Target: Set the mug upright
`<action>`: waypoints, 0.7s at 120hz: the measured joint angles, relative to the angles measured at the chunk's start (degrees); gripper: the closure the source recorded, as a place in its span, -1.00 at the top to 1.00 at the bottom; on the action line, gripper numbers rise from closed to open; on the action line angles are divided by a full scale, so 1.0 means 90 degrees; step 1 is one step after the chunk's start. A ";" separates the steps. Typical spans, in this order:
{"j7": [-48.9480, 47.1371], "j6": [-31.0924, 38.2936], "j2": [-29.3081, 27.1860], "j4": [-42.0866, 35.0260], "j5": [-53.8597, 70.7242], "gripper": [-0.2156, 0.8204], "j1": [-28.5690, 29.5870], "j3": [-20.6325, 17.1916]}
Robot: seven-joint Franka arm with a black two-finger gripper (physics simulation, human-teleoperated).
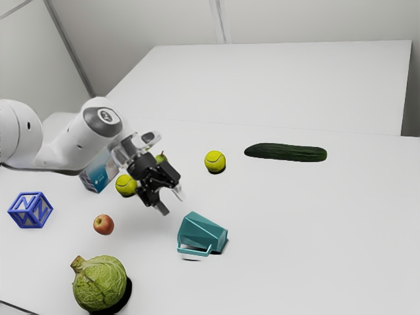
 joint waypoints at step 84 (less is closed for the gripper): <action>0.0838 0.0473 0.0592 -0.0192 -0.0805 0.55 -0.0144 -0.0138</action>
